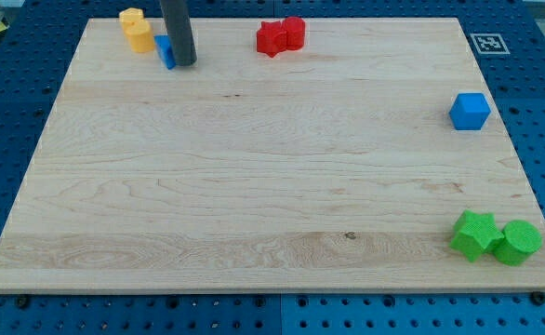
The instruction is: Move your arm below the blue cube
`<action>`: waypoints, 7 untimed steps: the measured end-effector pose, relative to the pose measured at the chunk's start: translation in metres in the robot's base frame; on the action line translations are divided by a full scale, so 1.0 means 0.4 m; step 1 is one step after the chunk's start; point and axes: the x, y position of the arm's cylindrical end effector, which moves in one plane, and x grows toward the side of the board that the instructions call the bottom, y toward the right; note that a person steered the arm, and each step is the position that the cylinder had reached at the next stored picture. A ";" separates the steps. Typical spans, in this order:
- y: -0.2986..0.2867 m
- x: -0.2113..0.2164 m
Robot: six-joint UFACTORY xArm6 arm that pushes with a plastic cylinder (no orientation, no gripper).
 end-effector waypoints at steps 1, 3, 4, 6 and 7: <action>-0.021 -0.001; 0.071 0.067; 0.136 0.111; 0.146 0.112; 0.146 0.112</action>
